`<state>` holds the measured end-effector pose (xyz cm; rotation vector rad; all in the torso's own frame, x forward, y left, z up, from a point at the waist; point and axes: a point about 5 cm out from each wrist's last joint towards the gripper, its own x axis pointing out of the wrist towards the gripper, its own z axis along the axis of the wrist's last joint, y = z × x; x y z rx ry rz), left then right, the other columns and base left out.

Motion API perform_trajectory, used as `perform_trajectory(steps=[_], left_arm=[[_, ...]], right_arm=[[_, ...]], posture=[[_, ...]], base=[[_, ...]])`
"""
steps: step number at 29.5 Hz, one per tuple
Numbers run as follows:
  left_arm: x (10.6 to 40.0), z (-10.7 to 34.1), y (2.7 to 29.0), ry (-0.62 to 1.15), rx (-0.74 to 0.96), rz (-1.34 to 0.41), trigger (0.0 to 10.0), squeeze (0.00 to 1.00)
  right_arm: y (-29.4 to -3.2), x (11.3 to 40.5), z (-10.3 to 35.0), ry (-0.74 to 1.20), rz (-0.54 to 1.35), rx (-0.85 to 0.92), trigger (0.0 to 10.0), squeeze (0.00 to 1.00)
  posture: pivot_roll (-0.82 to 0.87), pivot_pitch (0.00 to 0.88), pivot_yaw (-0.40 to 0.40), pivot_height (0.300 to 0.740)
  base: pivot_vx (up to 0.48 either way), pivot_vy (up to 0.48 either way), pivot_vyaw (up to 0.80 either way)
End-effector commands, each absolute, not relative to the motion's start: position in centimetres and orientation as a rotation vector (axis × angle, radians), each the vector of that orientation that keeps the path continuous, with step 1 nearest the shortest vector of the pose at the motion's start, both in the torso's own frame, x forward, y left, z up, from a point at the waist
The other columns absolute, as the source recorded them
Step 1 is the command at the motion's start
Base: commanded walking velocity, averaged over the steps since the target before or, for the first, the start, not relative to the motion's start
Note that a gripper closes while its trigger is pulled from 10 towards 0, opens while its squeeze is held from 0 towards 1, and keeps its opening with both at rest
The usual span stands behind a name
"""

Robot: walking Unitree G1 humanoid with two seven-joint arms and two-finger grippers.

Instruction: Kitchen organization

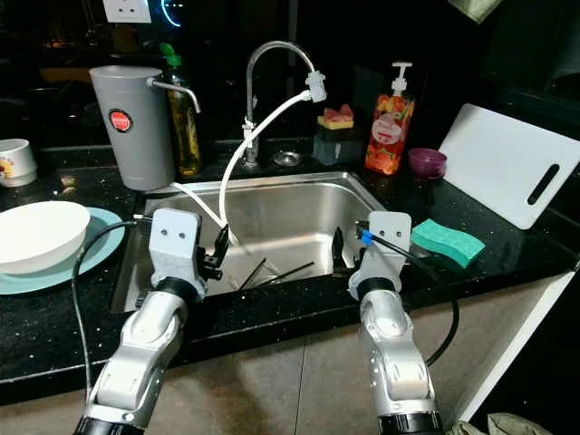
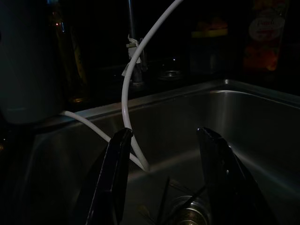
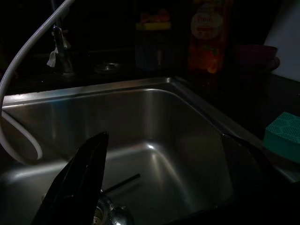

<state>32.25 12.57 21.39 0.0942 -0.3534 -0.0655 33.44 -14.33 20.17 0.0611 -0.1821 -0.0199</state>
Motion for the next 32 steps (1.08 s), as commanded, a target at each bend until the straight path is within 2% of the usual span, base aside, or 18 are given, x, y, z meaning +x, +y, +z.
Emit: perform_trajectory(steps=[1,32], left_arm=[[32.16,21.29,12.54,-0.349,0.096,-0.064,10.0,0.00],[32.22,21.37,12.54,-0.349,0.101,-0.067,10.0,0.00]], right_arm=[[-14.17,33.46,20.47,-0.186,-0.014,0.058,10.0,0.00],[-14.15,33.46,20.36,-0.183,-0.016,0.060,10.0,0.00]], posture=[[0.05,0.047,-0.075,0.740],[0.05,0.047,-0.073,0.740]], base=[[0.000,0.000,0.00],[0.000,0.000,0.00]])
